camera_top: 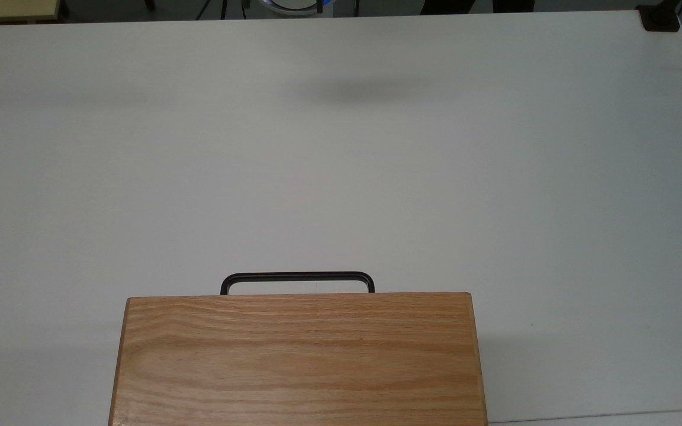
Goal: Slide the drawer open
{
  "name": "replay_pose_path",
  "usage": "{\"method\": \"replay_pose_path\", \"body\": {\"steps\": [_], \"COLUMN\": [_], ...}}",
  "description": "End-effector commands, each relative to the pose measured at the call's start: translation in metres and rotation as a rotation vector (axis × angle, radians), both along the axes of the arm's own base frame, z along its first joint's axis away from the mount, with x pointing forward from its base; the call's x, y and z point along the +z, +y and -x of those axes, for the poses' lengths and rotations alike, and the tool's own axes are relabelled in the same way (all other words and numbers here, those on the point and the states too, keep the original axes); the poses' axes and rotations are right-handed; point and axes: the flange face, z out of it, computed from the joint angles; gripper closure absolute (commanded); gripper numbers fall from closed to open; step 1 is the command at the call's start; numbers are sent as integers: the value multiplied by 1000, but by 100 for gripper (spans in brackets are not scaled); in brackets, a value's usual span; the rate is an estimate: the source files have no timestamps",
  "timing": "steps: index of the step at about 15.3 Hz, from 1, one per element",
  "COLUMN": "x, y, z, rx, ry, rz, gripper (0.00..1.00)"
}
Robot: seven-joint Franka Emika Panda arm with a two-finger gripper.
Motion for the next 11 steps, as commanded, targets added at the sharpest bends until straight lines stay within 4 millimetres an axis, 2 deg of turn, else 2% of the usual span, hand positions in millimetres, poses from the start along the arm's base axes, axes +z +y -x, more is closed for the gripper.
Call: {"method": "replay_pose_path", "body": {"steps": [1,3,5,6,9,11], "x": [2,-3,1,1,-18,-19], "y": [-5,-14,-18,-17,-12,-7], "z": [-3,-5,-8,-12,-27,-40], "rx": [-14,-49,-108,-162,-352,-500], "ry": [14,28,10,7,10,-56], "rz": [8,1,-5,-3,-2,-20], "gripper": [0,0,0,0,0,0]}}
